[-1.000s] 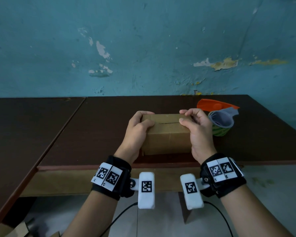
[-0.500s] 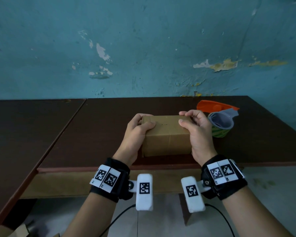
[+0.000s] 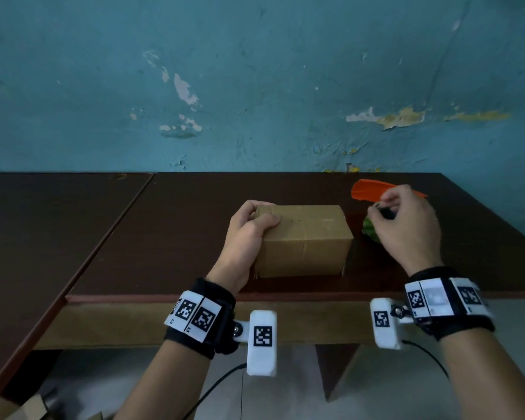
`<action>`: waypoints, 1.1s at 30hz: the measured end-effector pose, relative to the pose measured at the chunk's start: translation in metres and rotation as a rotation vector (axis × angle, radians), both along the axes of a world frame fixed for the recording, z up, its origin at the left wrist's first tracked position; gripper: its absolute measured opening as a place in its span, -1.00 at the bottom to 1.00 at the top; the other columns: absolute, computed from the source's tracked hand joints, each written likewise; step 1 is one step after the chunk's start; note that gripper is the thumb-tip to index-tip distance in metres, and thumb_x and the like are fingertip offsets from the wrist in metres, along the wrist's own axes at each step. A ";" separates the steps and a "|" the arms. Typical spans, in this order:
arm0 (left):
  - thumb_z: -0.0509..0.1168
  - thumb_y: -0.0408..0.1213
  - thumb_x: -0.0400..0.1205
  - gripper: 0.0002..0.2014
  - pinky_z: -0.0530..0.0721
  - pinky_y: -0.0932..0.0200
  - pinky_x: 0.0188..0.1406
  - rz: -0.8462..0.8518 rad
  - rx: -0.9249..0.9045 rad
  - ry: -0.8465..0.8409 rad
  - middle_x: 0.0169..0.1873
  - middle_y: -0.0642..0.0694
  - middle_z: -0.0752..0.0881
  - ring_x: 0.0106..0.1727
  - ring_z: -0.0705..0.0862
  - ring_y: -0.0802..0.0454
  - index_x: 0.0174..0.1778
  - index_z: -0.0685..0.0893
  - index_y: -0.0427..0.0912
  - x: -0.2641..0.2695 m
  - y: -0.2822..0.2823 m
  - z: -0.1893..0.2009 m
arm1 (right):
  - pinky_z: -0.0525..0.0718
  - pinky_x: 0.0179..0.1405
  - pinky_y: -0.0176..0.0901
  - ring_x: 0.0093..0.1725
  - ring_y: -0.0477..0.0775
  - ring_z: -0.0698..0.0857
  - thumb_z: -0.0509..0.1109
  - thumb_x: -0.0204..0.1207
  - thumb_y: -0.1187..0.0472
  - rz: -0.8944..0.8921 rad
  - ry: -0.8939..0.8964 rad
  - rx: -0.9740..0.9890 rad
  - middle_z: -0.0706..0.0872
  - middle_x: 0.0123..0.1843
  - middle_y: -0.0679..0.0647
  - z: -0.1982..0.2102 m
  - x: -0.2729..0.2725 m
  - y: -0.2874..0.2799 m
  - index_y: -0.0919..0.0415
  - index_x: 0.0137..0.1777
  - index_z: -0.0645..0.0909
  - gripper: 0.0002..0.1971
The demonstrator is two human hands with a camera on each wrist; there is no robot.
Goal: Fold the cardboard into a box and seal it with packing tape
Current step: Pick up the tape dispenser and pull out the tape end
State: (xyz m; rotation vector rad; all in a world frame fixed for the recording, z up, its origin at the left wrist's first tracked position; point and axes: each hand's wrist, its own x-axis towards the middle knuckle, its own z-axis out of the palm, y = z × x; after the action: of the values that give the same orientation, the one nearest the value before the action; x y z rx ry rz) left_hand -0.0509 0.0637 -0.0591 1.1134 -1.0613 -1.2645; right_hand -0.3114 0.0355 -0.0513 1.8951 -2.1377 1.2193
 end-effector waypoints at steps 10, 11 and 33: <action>0.40 -0.29 0.68 -0.80 0.71 0.15 -0.29 0.006 0.012 0.029 0.15 -0.19 0.79 -0.02 0.76 -0.03 0.21 0.72 -0.19 -0.001 0.001 0.000 | 0.64 0.28 0.17 0.20 0.23 0.73 0.37 0.69 0.17 -0.150 -0.286 0.089 0.75 0.10 0.12 0.004 0.001 -0.001 0.16 0.18 0.71 -0.84; 0.40 -0.30 0.68 -0.81 0.70 0.16 -0.29 0.003 0.013 0.029 0.14 -0.18 0.79 -0.02 0.75 -0.03 0.20 0.72 -0.20 -0.001 0.001 0.001 | 0.66 0.30 0.15 0.17 0.13 0.74 0.33 0.72 0.17 -0.086 -0.536 0.015 0.75 0.06 0.02 0.010 0.001 -0.001 0.08 0.15 0.71 -0.87; 0.41 -0.44 0.64 -0.84 0.71 0.27 -0.25 -0.065 -0.031 0.049 0.02 -0.21 0.76 -0.09 0.73 0.03 0.13 0.75 -0.24 -0.014 -0.007 -0.002 | 0.42 -0.09 -0.14 -0.43 0.04 0.41 0.22 0.36 0.25 0.758 -1.914 0.081 0.41 -0.41 0.11 0.053 0.078 -0.002 0.20 -0.33 0.48 -0.92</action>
State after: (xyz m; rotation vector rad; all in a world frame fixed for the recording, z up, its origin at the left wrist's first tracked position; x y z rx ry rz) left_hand -0.0651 0.0568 -0.0615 1.0265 -1.0840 -1.3159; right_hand -0.2332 0.0336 0.0016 1.3942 -1.2035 4.2651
